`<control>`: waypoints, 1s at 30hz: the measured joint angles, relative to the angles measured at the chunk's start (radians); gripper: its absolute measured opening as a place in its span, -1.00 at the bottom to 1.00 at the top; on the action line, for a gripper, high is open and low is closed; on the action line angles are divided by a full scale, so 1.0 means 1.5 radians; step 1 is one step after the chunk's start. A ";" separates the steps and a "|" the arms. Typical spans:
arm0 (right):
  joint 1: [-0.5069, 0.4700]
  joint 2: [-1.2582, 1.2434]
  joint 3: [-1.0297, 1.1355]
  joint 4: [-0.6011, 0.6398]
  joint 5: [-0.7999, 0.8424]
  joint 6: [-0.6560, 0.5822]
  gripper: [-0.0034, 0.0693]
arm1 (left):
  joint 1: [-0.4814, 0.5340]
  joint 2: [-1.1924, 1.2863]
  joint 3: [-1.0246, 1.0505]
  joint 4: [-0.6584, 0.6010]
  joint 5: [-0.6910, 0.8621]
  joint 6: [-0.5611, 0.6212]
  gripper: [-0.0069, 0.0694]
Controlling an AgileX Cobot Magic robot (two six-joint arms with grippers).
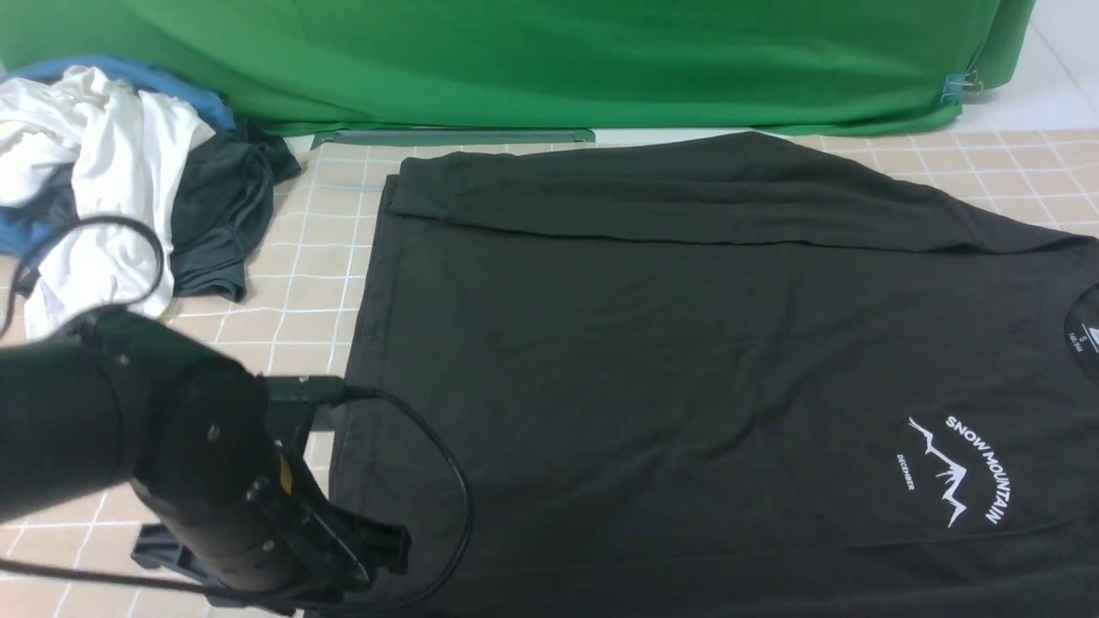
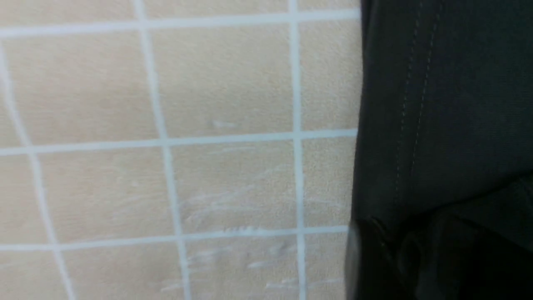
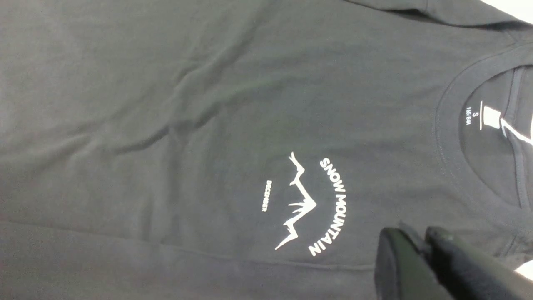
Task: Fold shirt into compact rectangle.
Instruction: 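Grasp the left edge of the dark T-shirt lying flat on the table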
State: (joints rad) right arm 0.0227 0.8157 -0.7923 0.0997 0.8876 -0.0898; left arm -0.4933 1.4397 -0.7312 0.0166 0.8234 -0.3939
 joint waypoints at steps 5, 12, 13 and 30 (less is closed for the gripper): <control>0.000 0.000 0.000 0.000 0.000 0.000 -0.60 | 0.000 -0.003 -0.014 -0.083 0.024 0.069 0.17; 0.000 0.000 0.000 0.000 0.000 -0.001 -0.57 | 0.000 -0.003 0.023 -0.135 -0.046 0.161 0.31; 0.000 0.000 0.000 0.000 0.000 0.000 -0.56 | 0.000 -0.003 0.025 -0.124 -0.055 0.161 0.31; 0.000 0.000 0.000 0.000 0.000 0.000 -0.51 | 0.000 0.011 0.065 -0.102 -0.145 0.161 0.22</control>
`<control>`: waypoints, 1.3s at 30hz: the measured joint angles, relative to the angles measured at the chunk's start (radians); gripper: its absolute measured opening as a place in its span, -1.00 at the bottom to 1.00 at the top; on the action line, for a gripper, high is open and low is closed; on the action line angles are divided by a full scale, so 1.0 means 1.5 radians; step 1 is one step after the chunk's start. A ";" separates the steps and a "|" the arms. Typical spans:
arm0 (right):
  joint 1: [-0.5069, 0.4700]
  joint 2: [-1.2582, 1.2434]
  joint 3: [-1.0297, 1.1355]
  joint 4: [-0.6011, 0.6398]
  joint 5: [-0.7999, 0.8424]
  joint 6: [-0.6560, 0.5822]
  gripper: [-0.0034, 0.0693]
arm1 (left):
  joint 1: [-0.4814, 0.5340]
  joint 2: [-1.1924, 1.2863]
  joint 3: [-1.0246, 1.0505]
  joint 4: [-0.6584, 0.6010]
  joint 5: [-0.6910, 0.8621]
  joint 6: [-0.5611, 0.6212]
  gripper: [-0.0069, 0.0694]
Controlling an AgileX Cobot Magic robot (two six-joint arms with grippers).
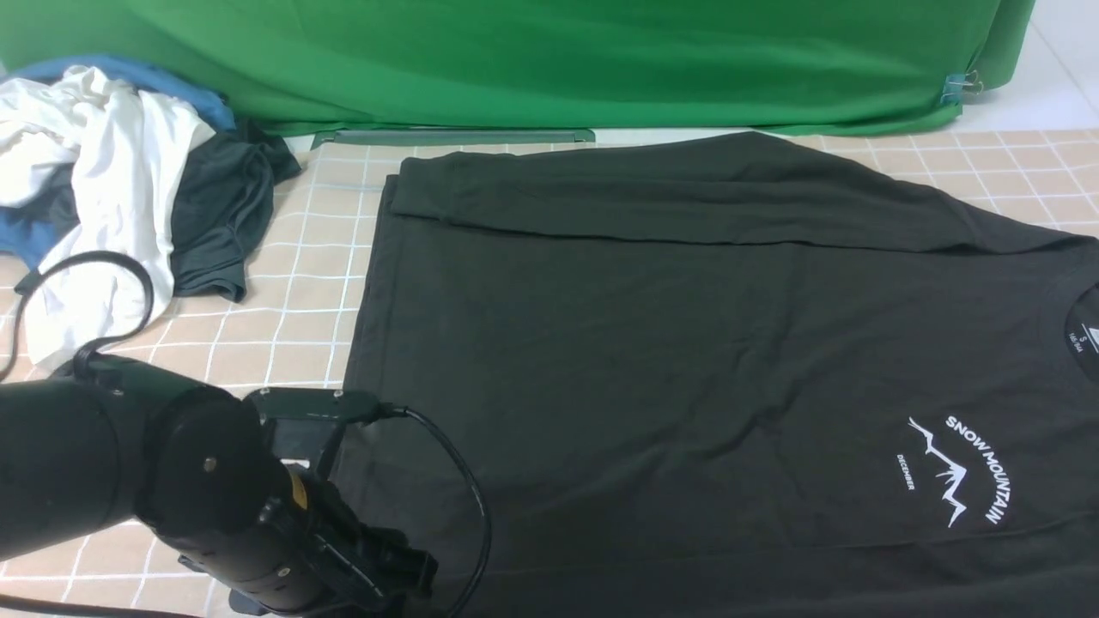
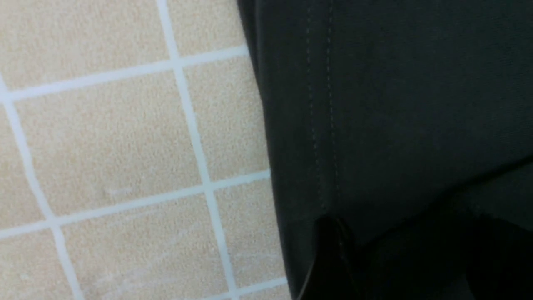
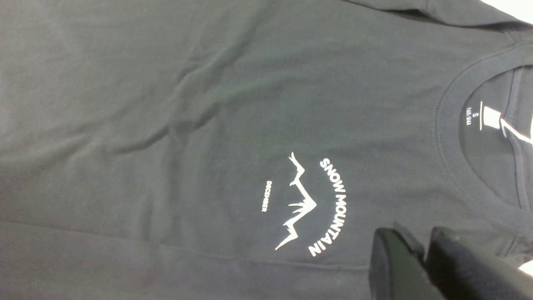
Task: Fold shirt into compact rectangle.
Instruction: 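Grasp the left edge of the dark T-shirt lying flat on the table, then fold the left side of the black T-shirt inward over its body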
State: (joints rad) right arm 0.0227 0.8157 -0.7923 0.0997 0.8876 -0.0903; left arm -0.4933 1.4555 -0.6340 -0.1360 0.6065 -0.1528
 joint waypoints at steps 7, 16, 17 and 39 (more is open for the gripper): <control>0.000 0.000 0.000 0.000 0.000 -0.001 -0.51 | 0.000 0.025 -0.003 -0.007 0.005 0.001 0.22; 0.000 0.000 0.000 0.000 0.000 0.000 -0.46 | 0.000 0.035 -0.035 -0.022 0.071 0.003 0.00; 0.000 0.000 0.000 0.000 0.000 -0.001 -0.46 | 0.000 0.035 -0.035 -0.022 0.075 0.003 -0.04; 0.000 0.000 0.000 0.000 0.000 -0.001 -0.42 | 0.000 -0.018 -0.133 0.041 0.169 -0.070 -0.77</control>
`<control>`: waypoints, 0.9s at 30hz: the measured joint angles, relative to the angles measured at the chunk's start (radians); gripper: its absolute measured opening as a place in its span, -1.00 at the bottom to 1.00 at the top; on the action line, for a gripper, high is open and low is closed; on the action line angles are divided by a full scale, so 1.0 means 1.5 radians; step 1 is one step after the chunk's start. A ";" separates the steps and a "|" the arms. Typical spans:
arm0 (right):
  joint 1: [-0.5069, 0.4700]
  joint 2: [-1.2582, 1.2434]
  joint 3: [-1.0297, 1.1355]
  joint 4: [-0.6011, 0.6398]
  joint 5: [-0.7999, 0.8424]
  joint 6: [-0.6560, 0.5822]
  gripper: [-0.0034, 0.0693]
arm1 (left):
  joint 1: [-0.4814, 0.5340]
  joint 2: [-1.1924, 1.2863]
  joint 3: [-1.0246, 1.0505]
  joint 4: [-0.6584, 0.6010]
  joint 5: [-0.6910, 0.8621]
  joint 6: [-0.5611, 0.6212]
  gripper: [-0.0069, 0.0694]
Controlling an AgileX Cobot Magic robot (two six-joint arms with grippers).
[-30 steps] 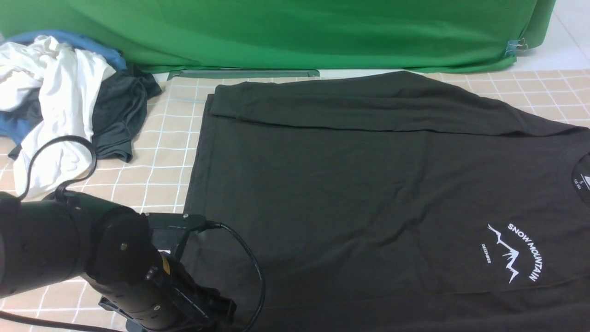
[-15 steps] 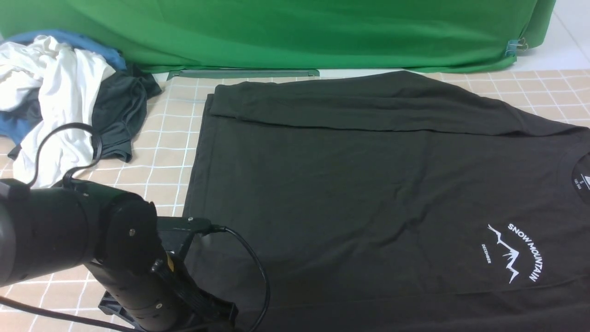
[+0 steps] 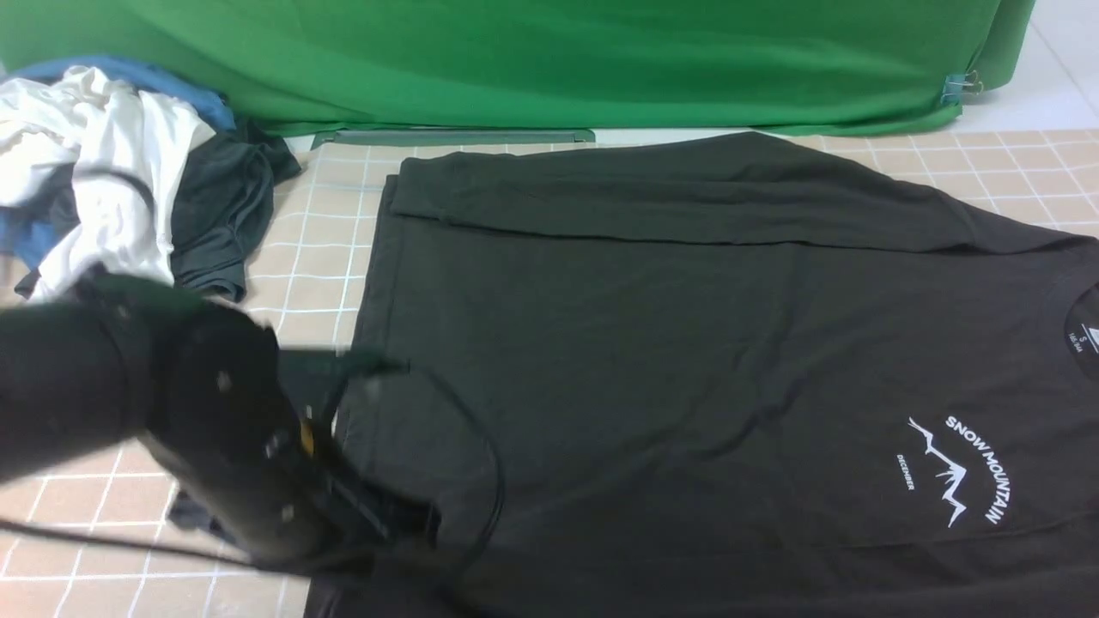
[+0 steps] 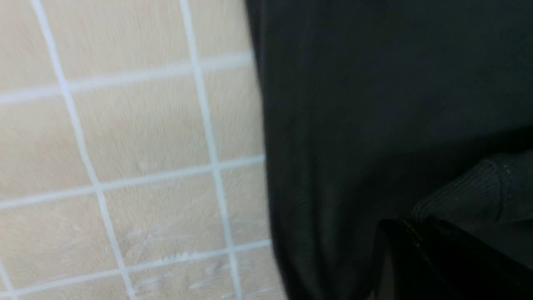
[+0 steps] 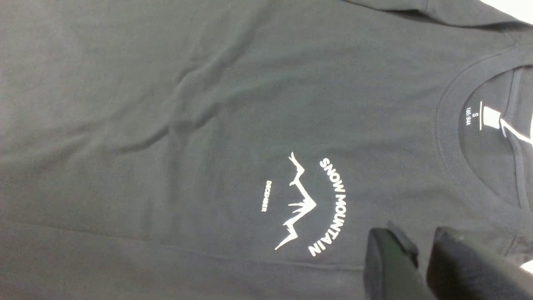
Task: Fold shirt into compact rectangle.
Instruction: 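Fold the left side of the black T-shirt inward over its body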
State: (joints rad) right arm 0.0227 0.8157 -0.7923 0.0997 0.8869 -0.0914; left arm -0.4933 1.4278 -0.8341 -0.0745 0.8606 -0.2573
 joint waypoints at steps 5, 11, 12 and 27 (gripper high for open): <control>0.000 0.000 0.000 0.000 0.000 0.001 -0.41 | 0.000 -0.006 -0.104 0.023 0.055 -0.007 -0.77; 0.000 0.000 0.000 0.000 -0.006 0.001 -0.39 | 0.024 0.017 -0.223 0.069 0.055 -0.043 -0.77; 0.000 0.000 0.000 0.000 -0.007 0.001 -0.39 | 0.028 0.022 -0.231 0.070 0.055 -0.044 -0.77; 0.000 0.000 0.000 0.000 -0.010 0.000 -0.35 | 0.095 0.268 -0.348 0.101 -0.102 -0.018 -0.77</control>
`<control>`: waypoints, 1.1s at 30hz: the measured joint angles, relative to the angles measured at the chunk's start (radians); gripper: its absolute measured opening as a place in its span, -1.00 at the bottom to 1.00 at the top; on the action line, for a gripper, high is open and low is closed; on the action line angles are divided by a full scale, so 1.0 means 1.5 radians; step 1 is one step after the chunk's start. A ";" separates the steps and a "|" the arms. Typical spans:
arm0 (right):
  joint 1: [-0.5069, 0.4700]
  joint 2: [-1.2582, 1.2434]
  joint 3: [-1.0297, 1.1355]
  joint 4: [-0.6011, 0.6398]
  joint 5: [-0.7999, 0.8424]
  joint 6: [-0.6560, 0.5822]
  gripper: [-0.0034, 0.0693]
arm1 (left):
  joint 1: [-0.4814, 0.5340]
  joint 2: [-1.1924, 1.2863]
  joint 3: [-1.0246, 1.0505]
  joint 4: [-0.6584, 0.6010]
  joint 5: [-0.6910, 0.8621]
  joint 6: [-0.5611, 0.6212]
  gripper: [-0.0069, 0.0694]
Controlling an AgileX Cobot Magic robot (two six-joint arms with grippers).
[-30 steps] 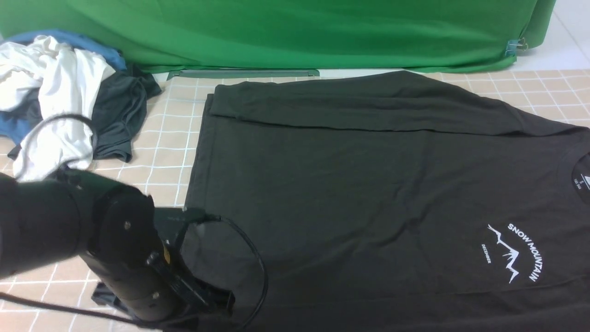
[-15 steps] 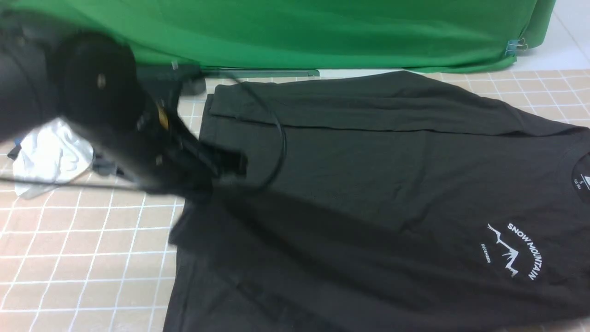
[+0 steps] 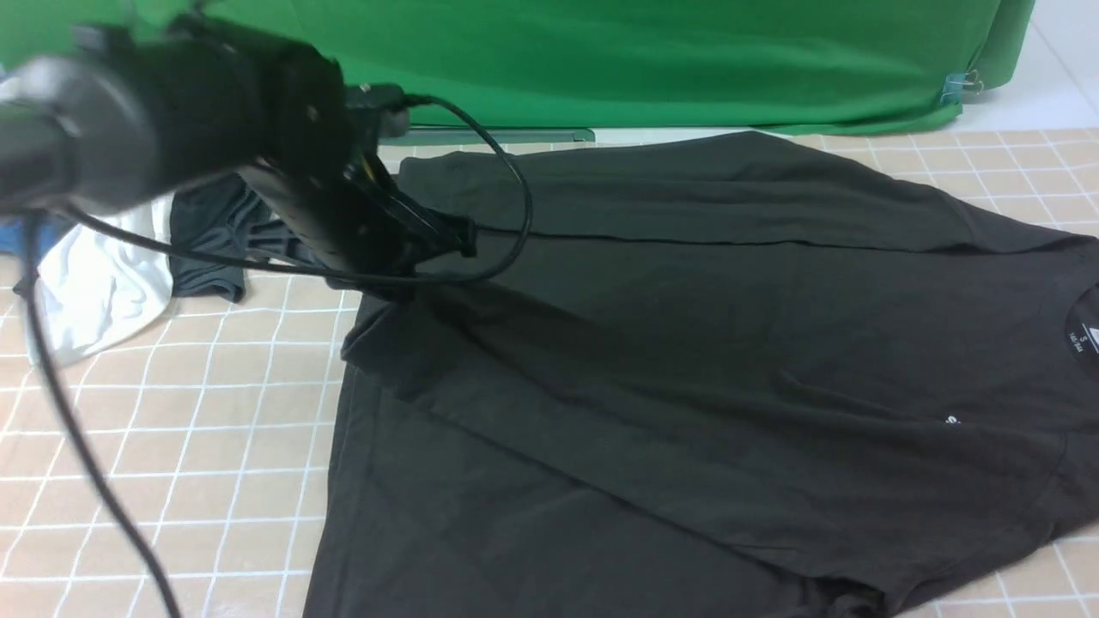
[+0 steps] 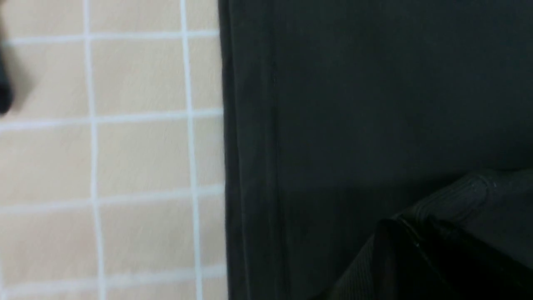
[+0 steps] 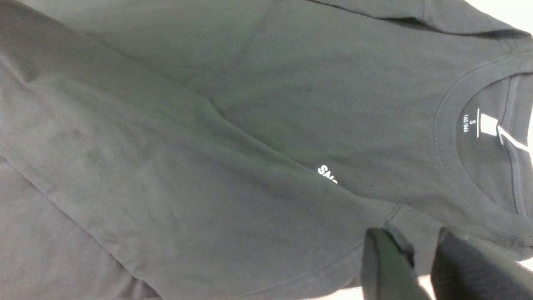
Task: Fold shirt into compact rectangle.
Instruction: 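Fold the left side of the black T-shirt inward over its body, then grab the top left corner of the dark shirt with the left gripper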
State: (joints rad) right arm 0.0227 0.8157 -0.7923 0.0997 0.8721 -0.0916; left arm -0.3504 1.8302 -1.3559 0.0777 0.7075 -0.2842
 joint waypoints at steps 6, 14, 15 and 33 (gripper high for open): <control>0.000 0.000 0.000 0.000 0.003 0.001 -0.33 | 0.003 0.046 0.000 0.005 -0.025 -0.038 -0.65; 0.000 0.000 0.000 0.000 0.005 0.001 -0.32 | 0.046 0.052 -0.078 0.004 -0.031 -0.071 0.05; 0.000 0.000 0.000 0.000 0.005 0.001 -0.32 | 0.061 0.053 -0.105 -0.009 -0.028 -0.071 0.15; 0.000 0.000 0.000 0.000 0.002 0.026 -0.31 | 0.140 0.330 -0.390 -0.285 0.009 0.086 0.37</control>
State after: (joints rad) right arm 0.0227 0.8157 -0.7923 0.0997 0.8757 -0.0533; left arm -0.1399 2.3259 -1.9404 -0.3500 0.7217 -0.1557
